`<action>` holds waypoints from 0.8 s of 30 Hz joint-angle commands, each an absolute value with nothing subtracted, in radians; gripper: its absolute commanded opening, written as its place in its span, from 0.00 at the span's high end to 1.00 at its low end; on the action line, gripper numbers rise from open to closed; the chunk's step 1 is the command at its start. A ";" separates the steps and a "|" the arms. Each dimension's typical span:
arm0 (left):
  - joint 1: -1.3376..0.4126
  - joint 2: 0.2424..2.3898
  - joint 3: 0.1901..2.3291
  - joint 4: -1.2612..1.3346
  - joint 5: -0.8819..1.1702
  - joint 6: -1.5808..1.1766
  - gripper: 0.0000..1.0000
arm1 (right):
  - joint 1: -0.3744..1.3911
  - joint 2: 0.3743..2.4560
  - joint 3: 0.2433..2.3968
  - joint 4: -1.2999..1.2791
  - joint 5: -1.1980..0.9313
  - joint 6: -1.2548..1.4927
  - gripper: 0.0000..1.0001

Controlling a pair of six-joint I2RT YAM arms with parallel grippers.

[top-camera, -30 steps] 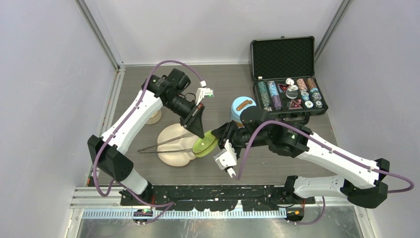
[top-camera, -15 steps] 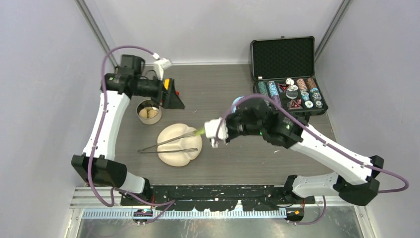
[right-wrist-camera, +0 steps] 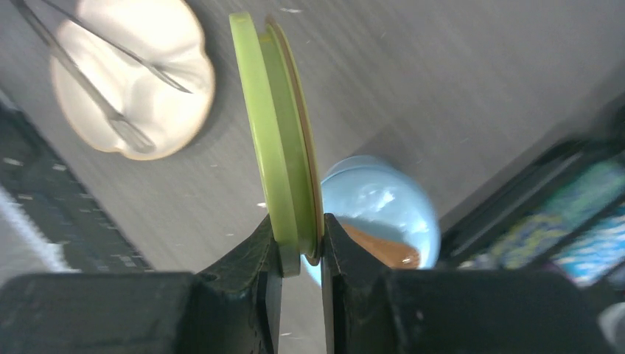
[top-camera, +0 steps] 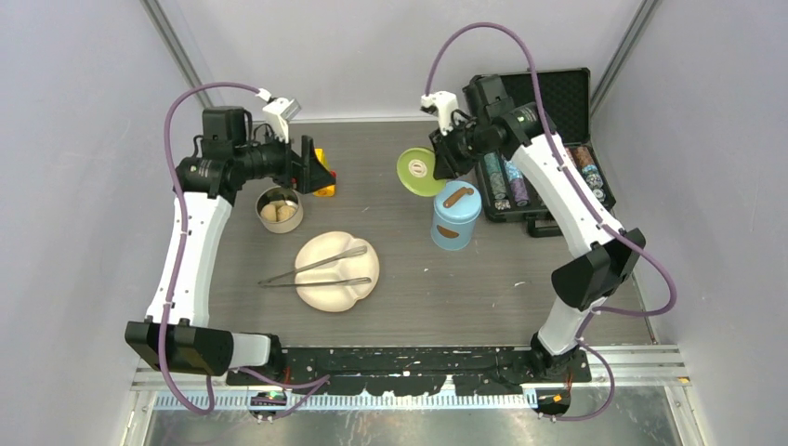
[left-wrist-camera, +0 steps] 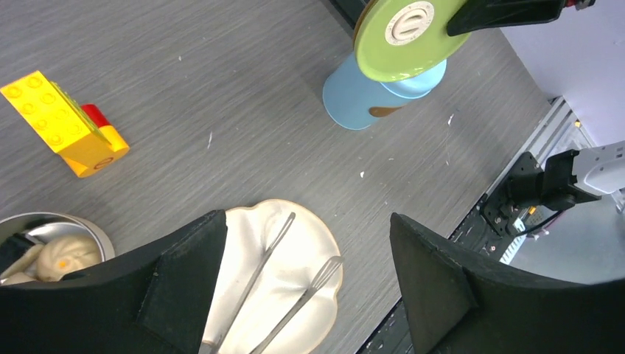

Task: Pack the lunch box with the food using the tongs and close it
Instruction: Pick up the box lid from the center of the board.

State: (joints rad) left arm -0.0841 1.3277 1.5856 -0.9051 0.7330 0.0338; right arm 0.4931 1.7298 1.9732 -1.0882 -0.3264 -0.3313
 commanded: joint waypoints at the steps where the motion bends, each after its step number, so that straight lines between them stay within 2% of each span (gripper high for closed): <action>1: -0.080 1.282 1.500 -0.727 0.758 -0.061 0.19 | 0.461 1.697 1.938 -1.070 -0.608 -0.032 0.97; 7: -0.088 1.287 1.441 -0.699 0.753 -0.068 0.25 | 0.466 1.620 1.694 -0.646 -0.768 0.343 0.94; 15: -0.188 1.286 1.429 -0.738 0.707 -0.025 0.34 | 0.536 1.598 1.491 -0.439 -0.784 0.532 0.91; 24: -0.253 1.315 1.432 -0.786 0.593 0.039 0.48 | 0.633 1.539 1.418 -0.366 -0.734 0.552 0.91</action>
State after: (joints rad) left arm -0.2424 1.3064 1.4204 -0.7677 0.6624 -0.0204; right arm 0.6128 1.6344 1.4220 -0.4797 -0.7361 0.5106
